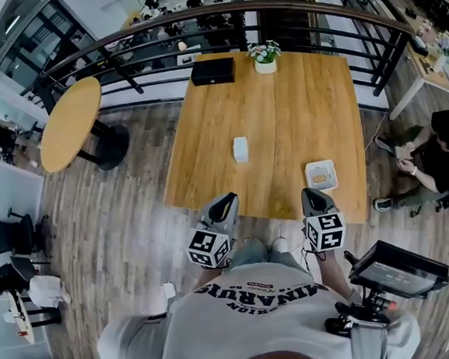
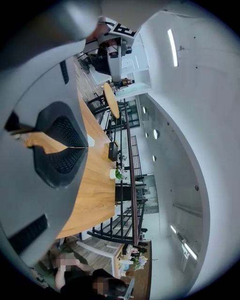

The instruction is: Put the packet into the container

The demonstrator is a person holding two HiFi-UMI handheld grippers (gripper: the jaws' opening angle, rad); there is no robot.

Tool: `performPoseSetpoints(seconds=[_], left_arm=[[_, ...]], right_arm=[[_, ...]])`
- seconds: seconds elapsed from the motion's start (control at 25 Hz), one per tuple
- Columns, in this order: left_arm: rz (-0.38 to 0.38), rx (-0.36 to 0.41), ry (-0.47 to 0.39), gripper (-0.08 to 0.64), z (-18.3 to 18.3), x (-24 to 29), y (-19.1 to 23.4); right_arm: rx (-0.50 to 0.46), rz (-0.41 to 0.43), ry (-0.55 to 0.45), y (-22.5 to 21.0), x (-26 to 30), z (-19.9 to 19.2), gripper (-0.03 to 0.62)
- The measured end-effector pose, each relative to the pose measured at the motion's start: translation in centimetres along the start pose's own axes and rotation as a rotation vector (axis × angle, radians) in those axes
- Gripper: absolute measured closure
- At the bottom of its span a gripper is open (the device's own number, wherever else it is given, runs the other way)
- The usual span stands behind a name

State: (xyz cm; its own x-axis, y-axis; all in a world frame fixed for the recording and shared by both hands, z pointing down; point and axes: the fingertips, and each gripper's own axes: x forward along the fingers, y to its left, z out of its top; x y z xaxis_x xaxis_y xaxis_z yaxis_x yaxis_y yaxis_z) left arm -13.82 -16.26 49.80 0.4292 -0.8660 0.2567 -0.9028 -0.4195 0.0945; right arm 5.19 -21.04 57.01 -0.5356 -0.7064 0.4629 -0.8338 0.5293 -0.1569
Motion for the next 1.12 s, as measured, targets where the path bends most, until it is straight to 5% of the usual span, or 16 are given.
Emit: performPoseSetpoints(seconds=[0.16, 0.56, 0.88, 1.12], left_arm=[[0.021, 0.023, 0.003, 0.540, 0.8, 2.0, 1.9], [-0.103, 0.088, 0.057, 0.530, -0.4, 8.2, 6.6], [-0.125, 0.084, 0.113, 0.527, -0.7, 10.2, 9.5], [-0.118, 0.097, 0.219, 0.451, -2.5, 11.2, 8.8]], right_arm=[[-0.005, 0.010, 0.003, 0.2, 1.8, 2.0, 0.581], [0.016, -0.141, 0.017, -0.8, 3.6, 4.8, 0.581], [0.025, -0.156, 0.005, -0.5, 5.3, 6.8, 0.581], [0.035, -0.168, -0.033, -2.9, 5.2, 7.1, 0.581]])
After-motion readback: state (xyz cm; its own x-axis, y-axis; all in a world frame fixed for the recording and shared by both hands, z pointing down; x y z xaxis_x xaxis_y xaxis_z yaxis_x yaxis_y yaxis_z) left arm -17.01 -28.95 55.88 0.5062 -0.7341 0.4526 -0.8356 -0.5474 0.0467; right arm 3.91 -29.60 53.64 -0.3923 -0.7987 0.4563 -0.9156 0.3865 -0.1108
